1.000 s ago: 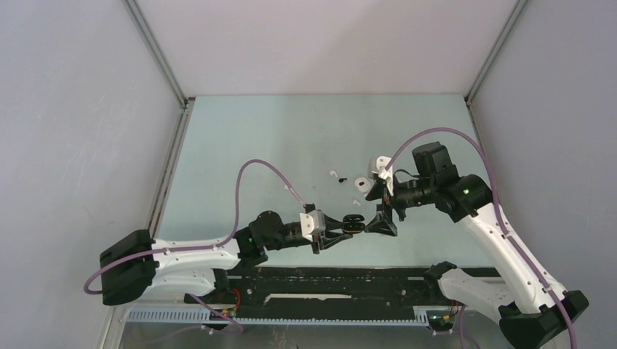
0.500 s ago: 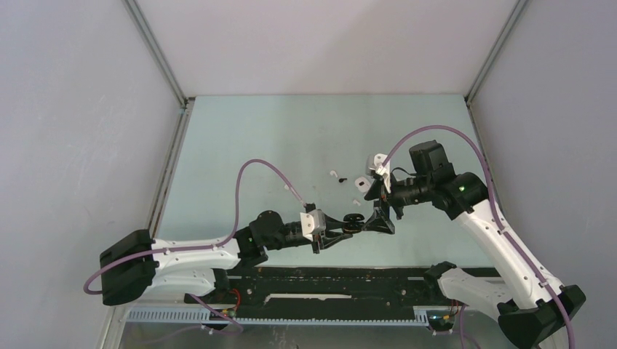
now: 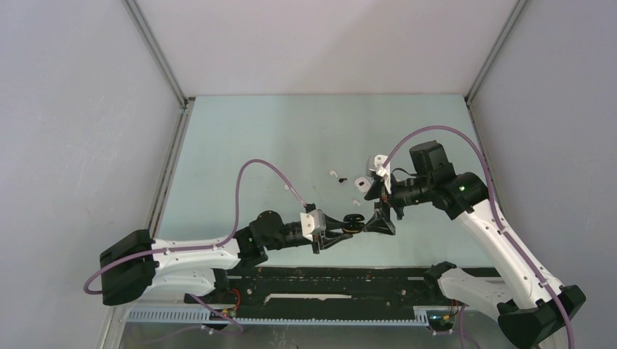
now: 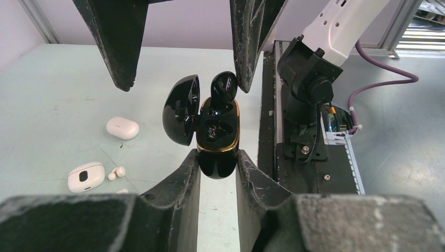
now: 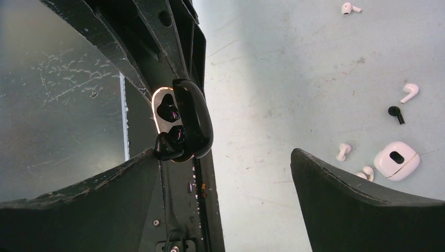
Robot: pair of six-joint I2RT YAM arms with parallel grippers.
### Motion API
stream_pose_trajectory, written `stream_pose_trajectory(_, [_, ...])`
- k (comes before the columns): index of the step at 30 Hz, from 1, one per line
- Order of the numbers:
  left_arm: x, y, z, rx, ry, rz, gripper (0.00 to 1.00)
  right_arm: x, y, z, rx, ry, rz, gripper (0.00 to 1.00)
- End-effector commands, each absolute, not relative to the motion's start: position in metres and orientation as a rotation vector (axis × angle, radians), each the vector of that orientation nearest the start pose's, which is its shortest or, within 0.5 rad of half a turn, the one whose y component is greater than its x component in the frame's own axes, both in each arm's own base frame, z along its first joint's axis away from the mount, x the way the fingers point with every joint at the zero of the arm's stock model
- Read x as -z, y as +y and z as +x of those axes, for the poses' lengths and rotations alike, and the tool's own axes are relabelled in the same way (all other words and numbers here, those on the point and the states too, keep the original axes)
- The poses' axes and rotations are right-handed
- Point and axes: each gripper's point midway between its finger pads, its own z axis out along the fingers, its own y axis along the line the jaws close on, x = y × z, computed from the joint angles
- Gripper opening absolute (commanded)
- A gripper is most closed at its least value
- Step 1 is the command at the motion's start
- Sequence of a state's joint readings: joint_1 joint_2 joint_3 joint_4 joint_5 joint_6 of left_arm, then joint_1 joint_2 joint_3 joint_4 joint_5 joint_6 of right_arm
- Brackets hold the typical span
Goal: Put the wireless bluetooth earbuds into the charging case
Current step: Place the earbud in the charging case.
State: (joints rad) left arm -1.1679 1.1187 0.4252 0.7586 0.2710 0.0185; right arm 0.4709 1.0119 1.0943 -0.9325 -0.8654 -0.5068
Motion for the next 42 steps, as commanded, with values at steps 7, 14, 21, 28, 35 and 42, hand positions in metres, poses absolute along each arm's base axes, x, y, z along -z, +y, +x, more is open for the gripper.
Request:
stream_pose_trajectory(7, [-0.247, -0.371, 0.102, 1.143, 1.102, 1.058, 0.00, -0.243, 0.215, 0.157, -1.023, 1.787, -1.338, 1.00])
stream_pose_trajectory(14, [-0.246, -0.369, 0.103, 1.140, 1.110, 1.045, 0.00, -0.242, 0.215, 0.151, -1.050, 1.792, -1.348, 1.00])
stream_pose_trajectory(21, [-0.248, -0.370, 0.104, 1.143, 1.108, 1.035, 0.00, -0.244, 0.213, 0.140, -1.083, 1.786, -1.362, 1.00])
stream_pose_trajectory(28, [-0.250, -0.369, 0.104, 1.145, 1.102, 1.034, 0.00, -0.244, 0.215, 0.141, -1.106, 1.802, -1.343, 1.00])
stream_pose_trajectory(35, [-0.249, -0.365, 0.112, 1.106, 1.144, 1.002, 0.00, -0.299, 0.219, 0.131, -1.237, 1.644, -1.339, 1.00])
stream_pose_trajectory(42, [-0.250, -0.335, 0.132, 1.020, 1.231, 0.830, 0.00, -0.327, 0.202, 0.182, -1.202, 1.690, -1.166, 0.95])
